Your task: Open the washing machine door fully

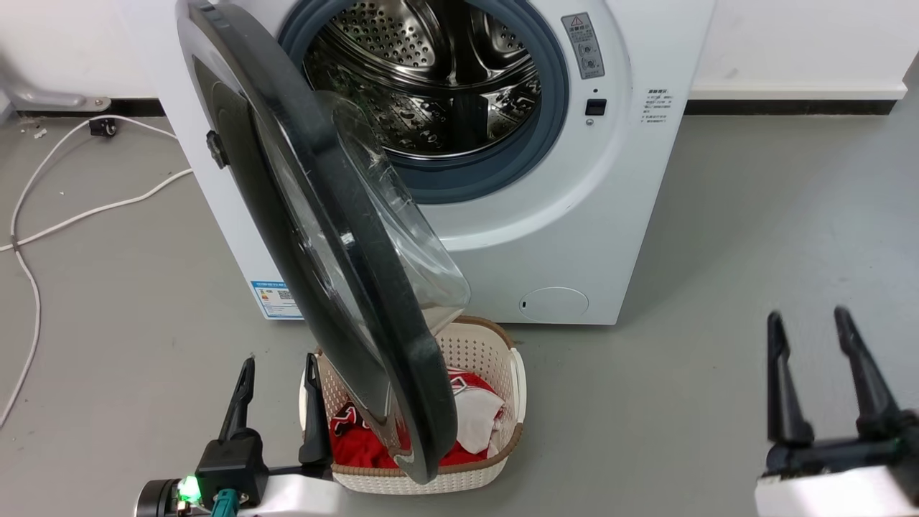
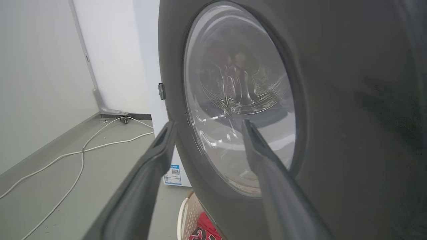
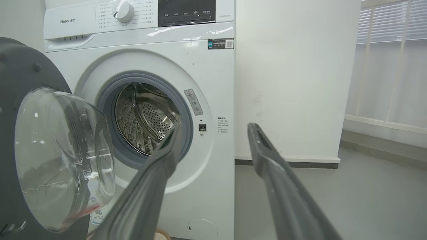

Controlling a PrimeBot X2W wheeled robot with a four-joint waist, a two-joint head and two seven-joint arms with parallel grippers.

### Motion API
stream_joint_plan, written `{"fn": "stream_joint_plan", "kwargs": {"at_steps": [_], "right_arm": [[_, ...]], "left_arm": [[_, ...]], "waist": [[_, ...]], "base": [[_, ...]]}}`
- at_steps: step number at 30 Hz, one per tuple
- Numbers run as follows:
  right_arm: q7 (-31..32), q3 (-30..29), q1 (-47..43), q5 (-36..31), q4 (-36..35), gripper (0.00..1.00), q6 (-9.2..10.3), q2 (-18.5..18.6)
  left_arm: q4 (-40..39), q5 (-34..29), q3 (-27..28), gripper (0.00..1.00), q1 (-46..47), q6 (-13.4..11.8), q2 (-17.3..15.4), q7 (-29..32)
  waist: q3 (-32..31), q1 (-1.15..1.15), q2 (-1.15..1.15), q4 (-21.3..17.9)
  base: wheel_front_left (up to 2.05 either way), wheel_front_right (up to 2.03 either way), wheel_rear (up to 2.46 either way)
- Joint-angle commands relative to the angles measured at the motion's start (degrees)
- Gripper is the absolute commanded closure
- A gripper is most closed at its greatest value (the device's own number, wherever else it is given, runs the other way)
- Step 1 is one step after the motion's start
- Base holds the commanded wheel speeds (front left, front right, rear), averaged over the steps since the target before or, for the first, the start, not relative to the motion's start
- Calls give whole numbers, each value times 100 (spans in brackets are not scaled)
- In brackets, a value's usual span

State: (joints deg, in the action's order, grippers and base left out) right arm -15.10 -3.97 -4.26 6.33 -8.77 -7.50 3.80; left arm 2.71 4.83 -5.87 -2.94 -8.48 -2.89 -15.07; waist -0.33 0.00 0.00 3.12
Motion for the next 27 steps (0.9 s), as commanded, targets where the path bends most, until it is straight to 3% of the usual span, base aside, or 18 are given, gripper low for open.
{"fn": "stream_joint_plan", "kwargs": {"at_steps": [1, 7, 23, 24, 25, 27], "right_arm": [[-7, 46, -190, -292, 65, 0, 2, -44], [-7, 35, -435, -527, 278, 0, 3, -94], [-8, 69, -624, -81, 559, 0, 3, -101], [-8, 78, -613, -80, 564, 0, 3, -101], [-8, 90, -602, -83, 566, 0, 3, -101], [-8, 105, -579, -94, 558, 0, 3, -101]], "left_arm": [[-20, 28, -17, 0, -8, -5, 2, -15], [-17, 15, -26, 0, -8, -8, 2, -15], [-28, -11, 89, 0, -88, -80, 2, -15], [-29, 2, 107, 47, -93, -90, 2, -14], [-32, 16, 140, 100, -85, -93, 1, -15], [-38, 21, 220, 100, -41, -64, 1, -15]], "waist": [[-14, 0, 0, 16], [-15, 0, 0, 45], [-60, 0, 0, 43], [-61, 0, 0, 38], [-62, 0, 0, 36], [-63, 0, 0, 37]], "base": [[0, 0, 0], [0, 0, 0], [0, 0, 0], [0, 0, 0], [0, 0, 0], [0, 0, 0]]}}
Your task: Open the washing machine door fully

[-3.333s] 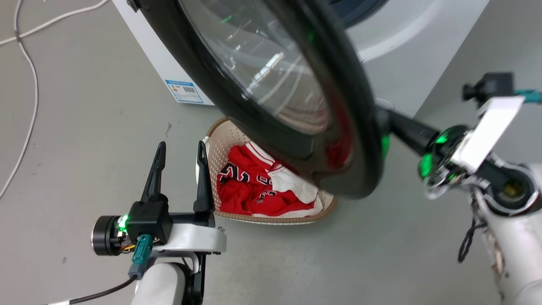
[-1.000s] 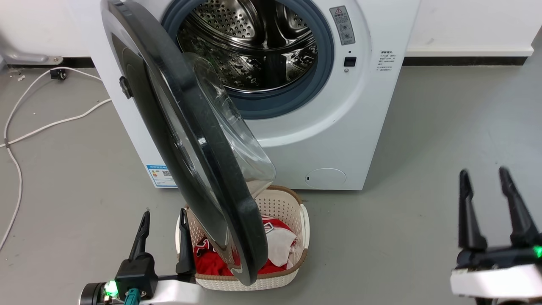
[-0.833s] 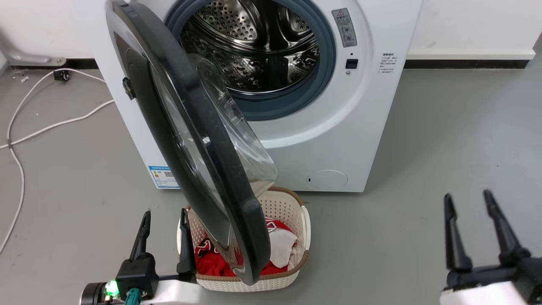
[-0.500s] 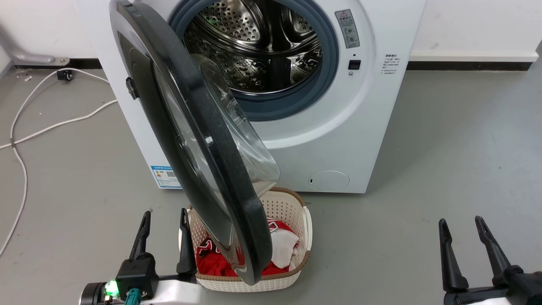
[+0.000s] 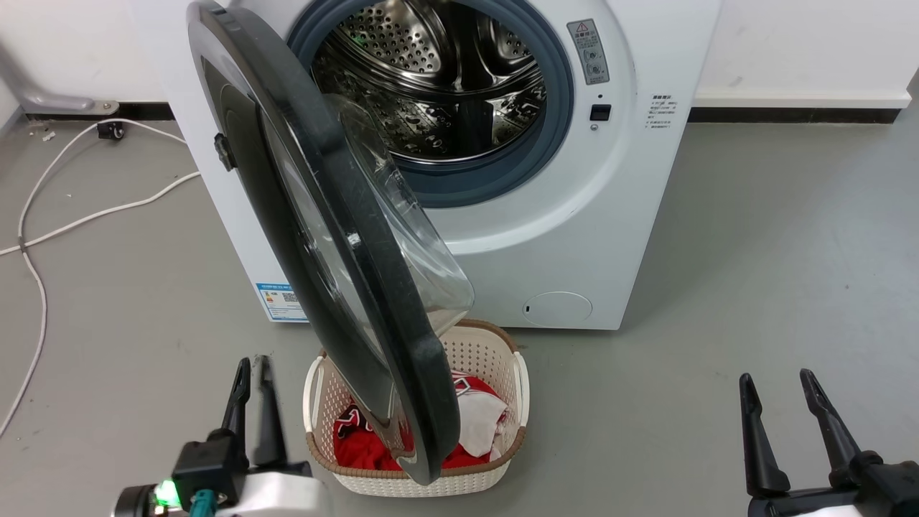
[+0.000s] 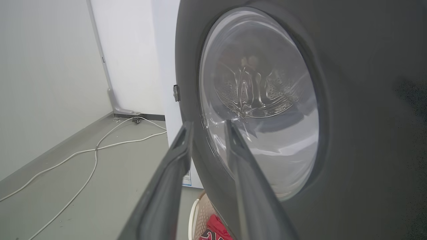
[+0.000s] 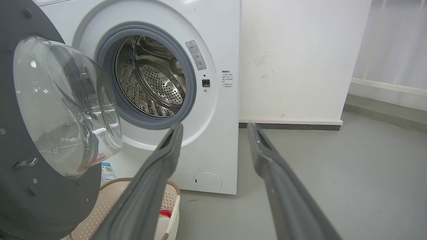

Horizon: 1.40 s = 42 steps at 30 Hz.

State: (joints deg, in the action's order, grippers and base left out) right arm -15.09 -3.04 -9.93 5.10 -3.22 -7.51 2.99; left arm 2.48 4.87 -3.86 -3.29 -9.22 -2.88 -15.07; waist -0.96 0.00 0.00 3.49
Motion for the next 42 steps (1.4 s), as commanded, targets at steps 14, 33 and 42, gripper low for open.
{"fn": "stream_joint_plan", "kwargs": {"at_steps": [14, 33, 42], "right_arm": [[-10, 119, 114, -11, 34, 0, 4, -20], [-10, 303, 231, -64, 74, 0, 4, -20], [-9, 332, 264, -80, 75, 0, 4, -20]], "left_arm": [[-1778, -406, 210, 100, 878, 254, -66, -13], [-2344, -359, -1987, 100, 1657, 767, -4, -13], [-2089, -226, -2936, 100, 1648, 763, 0, -13]], "waist": [[47, 0, 0, 12], [94, 0, 0, -67], [96, 0, 0, -81]], "base": [[0, 0, 0], [0, 0, 0], [0, 0, 0]]}}
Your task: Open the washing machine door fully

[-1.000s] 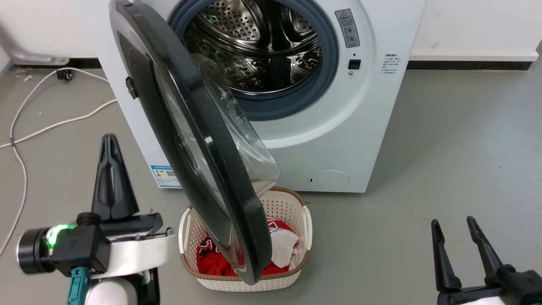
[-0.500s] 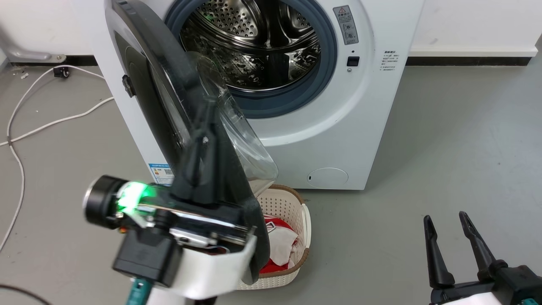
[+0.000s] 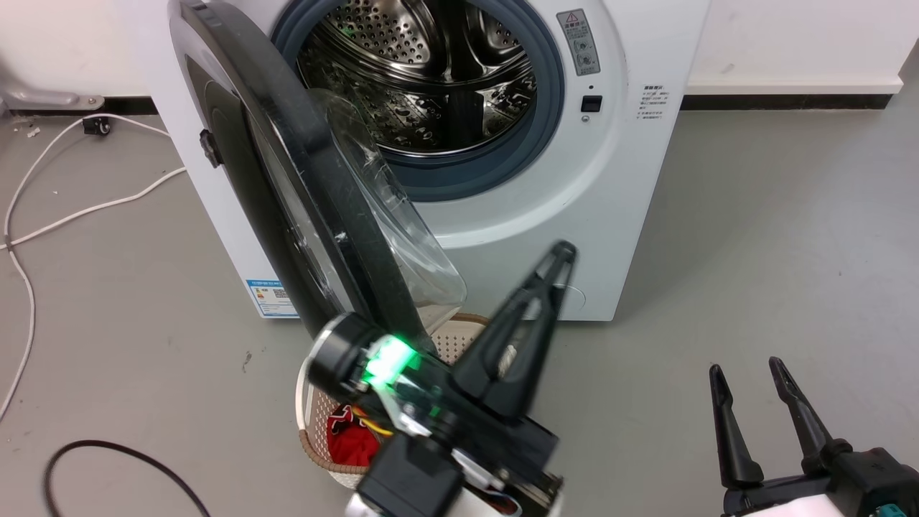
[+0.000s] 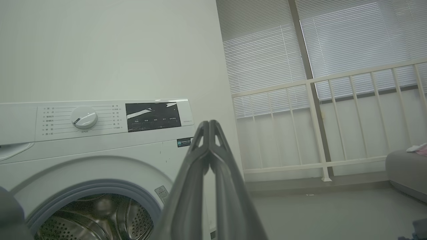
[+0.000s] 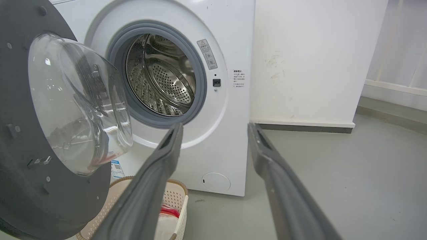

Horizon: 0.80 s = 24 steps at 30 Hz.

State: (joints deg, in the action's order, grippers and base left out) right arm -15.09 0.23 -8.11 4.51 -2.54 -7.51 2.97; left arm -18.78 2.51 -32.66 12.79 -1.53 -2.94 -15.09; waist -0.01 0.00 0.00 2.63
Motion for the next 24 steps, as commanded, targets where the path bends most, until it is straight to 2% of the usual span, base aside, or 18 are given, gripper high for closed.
{"fn": "stream_joint_plan", "kwargs": {"at_steps": [1, 10, 24], "right_arm": [[-9, 5, 79, -22, 10, 0, 4, -17], [-9, 59, 86, 7, 11, 0, 4, -17], [-9, 23, 142, 39, 46, 0, 4, -17]], "left_arm": [[66, 30, -147, 100, 34, -11, 6, -11], [438, 77, -725, 100, -172, 38, 5, -11], [1023, 16, -678, 100, -729, 58, -181, -12]], "waist": [[2, 0, 0, 8], [7, 0, 0, 6], [170, 0, 0, 35]], "base": [[0, 0, 0], [0, 0, 0], [0, 0, 0]]}}
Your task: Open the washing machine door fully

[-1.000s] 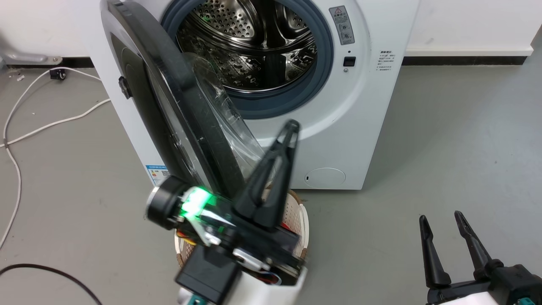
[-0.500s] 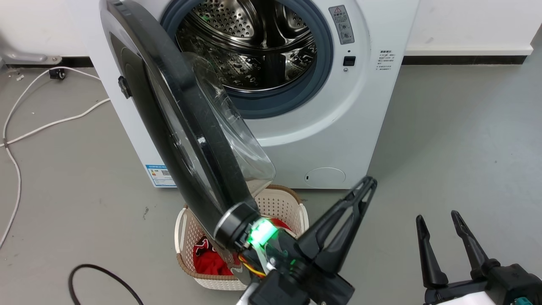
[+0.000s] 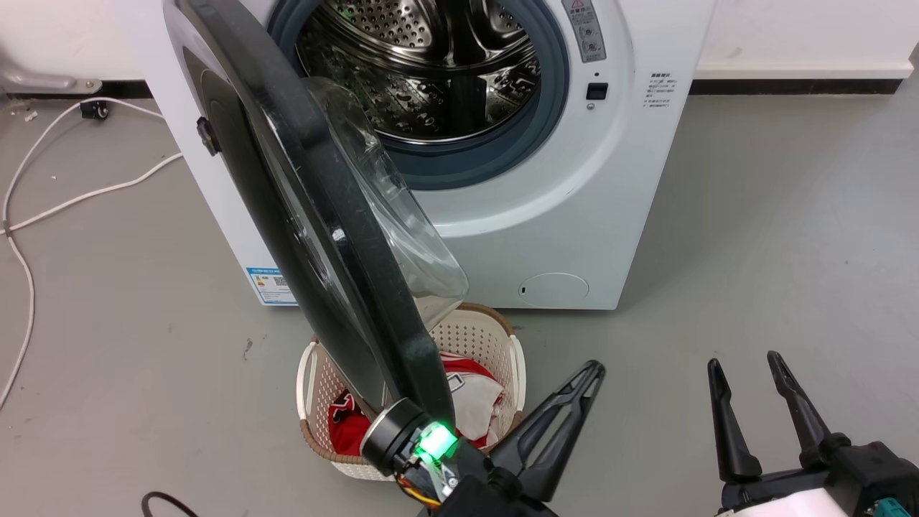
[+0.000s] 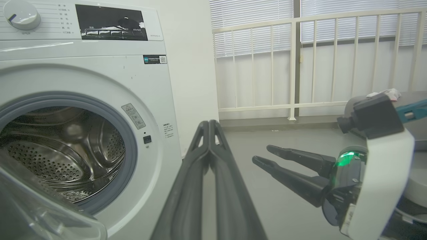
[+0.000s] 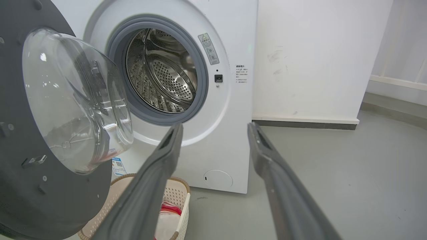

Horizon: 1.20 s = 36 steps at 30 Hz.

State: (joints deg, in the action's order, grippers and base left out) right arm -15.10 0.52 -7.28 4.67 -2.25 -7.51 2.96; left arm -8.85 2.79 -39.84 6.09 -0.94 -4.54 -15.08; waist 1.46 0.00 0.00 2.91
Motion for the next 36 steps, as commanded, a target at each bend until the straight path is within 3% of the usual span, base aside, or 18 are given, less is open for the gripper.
{"fn": "stream_joint_plan", "kwargs": {"at_steps": [1, 21, 36], "right_arm": [[-8, -11, 72, 22, 19, 0, 4, -16], [-8, -45, 276, -23, 94, 0, 4, -16], [-8, -18, 125, 13, 182, 0, 4, -16]], "left_arm": [[83, -6, 71, 100, -95, -6, -41, -13], [858, 83, 1175, 100, -27, -104, 15, -13], [702, 116, 1688, 100, -490, -230, 56, 2]], "waist": [[39, 0, 0, 11], [421, 0, 0, 36], [292, 0, 0, 683]], "base": [[0, 0, 0], [0, 0, 0], [0, 0, 0]]}}
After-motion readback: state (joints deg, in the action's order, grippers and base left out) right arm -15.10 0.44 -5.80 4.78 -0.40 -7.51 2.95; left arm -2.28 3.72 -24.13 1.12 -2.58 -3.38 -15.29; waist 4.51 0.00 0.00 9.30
